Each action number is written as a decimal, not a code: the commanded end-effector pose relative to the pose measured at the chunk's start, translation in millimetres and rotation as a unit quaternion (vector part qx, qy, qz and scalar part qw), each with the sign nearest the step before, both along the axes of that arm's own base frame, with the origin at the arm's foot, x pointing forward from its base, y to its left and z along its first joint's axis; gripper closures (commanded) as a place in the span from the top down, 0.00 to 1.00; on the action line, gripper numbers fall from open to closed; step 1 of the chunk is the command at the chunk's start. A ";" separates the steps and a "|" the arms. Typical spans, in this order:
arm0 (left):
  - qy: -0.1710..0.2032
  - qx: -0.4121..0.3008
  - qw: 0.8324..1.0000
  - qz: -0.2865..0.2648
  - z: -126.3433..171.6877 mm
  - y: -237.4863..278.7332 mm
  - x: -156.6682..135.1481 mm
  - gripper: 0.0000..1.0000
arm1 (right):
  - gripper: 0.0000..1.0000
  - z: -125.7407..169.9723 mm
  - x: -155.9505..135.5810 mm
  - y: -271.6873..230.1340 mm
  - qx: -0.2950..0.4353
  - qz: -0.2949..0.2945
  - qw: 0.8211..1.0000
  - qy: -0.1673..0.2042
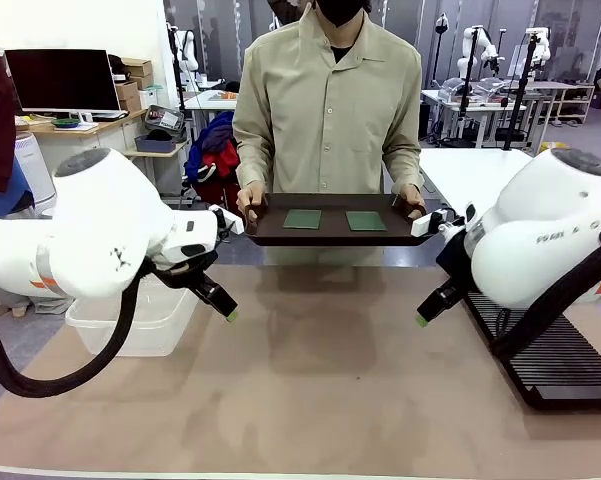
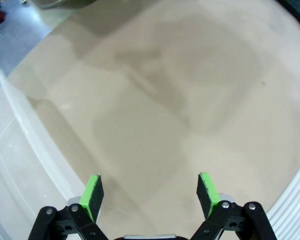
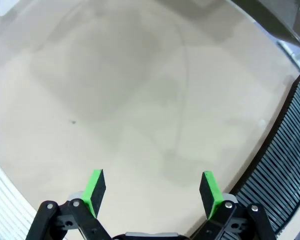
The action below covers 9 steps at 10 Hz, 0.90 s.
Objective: Sort PCBs into racks and boxes based on the side picked up.
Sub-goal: Pick up the Blank PCB handed by the Human.
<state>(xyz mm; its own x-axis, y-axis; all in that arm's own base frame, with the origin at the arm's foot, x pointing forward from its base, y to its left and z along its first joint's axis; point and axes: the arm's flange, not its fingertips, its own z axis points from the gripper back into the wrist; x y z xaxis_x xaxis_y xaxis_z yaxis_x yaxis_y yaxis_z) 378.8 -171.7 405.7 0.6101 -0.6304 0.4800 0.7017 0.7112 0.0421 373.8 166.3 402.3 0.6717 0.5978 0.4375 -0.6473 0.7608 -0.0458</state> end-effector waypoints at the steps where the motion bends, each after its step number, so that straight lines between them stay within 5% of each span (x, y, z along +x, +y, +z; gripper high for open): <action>1: 0.010 -0.042 0.999 -0.021 25.7 21.6 8.1 1.00 | 1.00 14.8 -7.7 -35.8 0.022 0.034 0.999 0.029; 3: 0.051 -0.086 0.990 -0.099 57.6 35.7 -0.1 1.00 | 1.00 40.5 -15.3 -49.3 0.043 0.056 0.996 0.060; 6: 0.054 -0.112 0.980 -0.156 99.7 55.4 10.3 1.00 | 1.00 86.8 -6.5 -83.7 0.086 0.101 0.990 0.053; 9: 0.021 -0.125 0.982 -0.143 120.1 65.8 19.0 1.00 | 1.00 124.8 1.6 -118.5 0.105 0.120 0.987 0.013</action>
<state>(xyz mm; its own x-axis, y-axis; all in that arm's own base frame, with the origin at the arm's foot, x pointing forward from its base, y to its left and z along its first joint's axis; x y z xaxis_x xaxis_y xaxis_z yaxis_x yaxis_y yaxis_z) 390.5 -107.1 532.2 0.4564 -0.6548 0.6025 0.8702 0.4698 -0.1486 369.0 52.7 531.6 0.5471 0.6427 0.5364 -0.7995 0.5910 0.1074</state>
